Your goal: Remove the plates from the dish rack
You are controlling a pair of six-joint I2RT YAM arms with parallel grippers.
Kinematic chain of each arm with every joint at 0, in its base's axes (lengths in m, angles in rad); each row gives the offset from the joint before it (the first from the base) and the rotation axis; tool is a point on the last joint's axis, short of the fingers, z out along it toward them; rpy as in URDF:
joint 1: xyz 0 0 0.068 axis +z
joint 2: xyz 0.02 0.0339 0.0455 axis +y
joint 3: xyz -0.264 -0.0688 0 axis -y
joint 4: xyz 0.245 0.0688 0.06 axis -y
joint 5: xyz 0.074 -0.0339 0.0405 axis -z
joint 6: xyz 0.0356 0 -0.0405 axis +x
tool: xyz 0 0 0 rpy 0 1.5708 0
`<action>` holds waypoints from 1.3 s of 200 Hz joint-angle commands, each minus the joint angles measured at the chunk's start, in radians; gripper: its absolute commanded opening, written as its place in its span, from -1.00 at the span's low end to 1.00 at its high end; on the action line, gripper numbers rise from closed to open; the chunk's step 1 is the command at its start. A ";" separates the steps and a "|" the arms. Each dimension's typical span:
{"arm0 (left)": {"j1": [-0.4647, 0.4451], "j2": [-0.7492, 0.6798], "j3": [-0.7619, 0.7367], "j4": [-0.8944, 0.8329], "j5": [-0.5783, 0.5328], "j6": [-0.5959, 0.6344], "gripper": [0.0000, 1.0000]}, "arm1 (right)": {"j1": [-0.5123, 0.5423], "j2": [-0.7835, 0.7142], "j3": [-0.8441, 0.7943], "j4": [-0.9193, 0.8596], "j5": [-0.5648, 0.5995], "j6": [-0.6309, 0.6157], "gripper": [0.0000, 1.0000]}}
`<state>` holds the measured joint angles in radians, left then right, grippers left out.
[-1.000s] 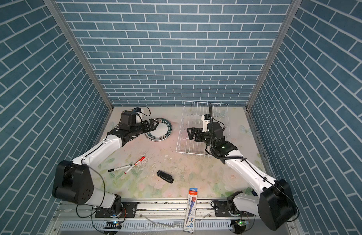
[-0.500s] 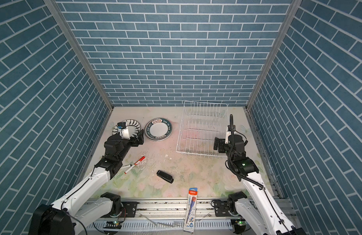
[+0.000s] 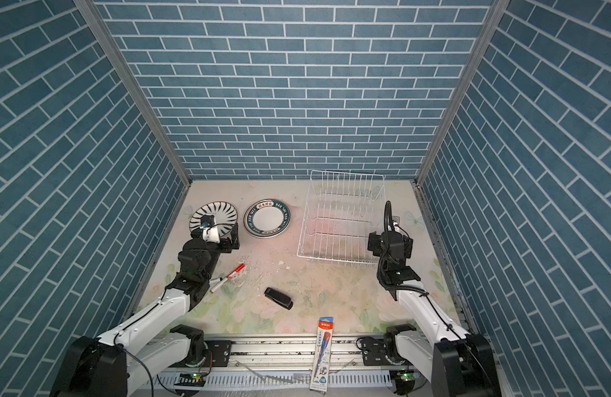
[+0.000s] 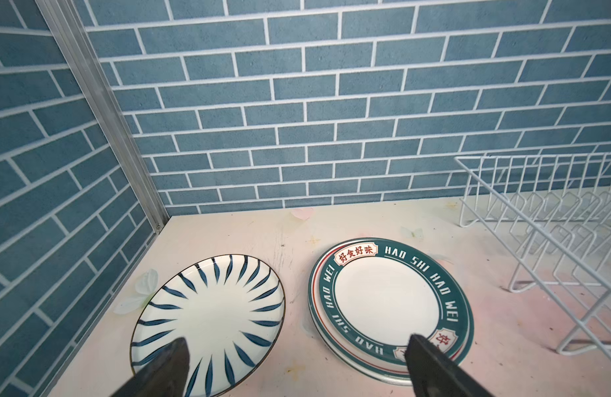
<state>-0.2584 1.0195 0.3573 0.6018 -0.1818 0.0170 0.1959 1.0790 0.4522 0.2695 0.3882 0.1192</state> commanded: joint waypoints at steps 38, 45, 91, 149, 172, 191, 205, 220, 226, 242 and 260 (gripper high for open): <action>0.010 0.037 -0.010 0.091 -0.146 0.102 0.99 | -0.139 0.138 -0.081 0.319 -0.070 -0.033 0.98; 0.013 0.047 -0.008 0.092 -0.151 0.104 0.99 | -0.154 0.154 -0.086 0.344 -0.087 -0.034 0.98; 0.019 0.161 -0.027 0.161 -0.170 0.105 0.99 | -0.215 0.272 -0.126 0.545 -0.147 -0.013 0.98; 0.031 0.151 -0.076 0.219 -0.182 0.095 0.99 | -0.232 0.458 -0.195 0.849 -0.236 -0.030 0.98; 0.036 0.146 -0.072 0.204 -0.182 0.088 0.99 | -0.232 0.454 -0.192 0.837 -0.257 -0.036 0.98; 0.047 0.149 -0.061 0.182 -0.173 0.084 0.99 | -0.232 0.454 -0.175 0.806 -0.279 -0.046 0.98; 0.047 0.140 -0.052 0.138 -0.160 0.095 0.99 | -0.232 0.457 -0.160 0.788 -0.284 -0.049 0.98; 0.048 0.149 -0.062 0.138 -0.159 0.098 0.99 | -0.231 0.458 -0.150 0.769 -0.292 -0.052 0.98; 0.050 0.160 -0.074 0.167 -0.160 0.108 0.99 | -0.231 0.457 -0.147 0.759 -0.290 -0.051 0.98; 0.059 0.202 -0.093 0.246 -0.151 0.132 0.99 | -0.232 0.458 -0.138 0.745 -0.290 -0.051 0.98; 0.098 0.290 -0.091 0.332 -0.118 0.124 0.99 | -0.232 0.458 -0.123 0.719 -0.284 -0.050 0.98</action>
<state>-0.2008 1.2247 0.2844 0.8211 -0.3370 0.1287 -0.0406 1.5013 0.3202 1.1645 0.1349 0.1040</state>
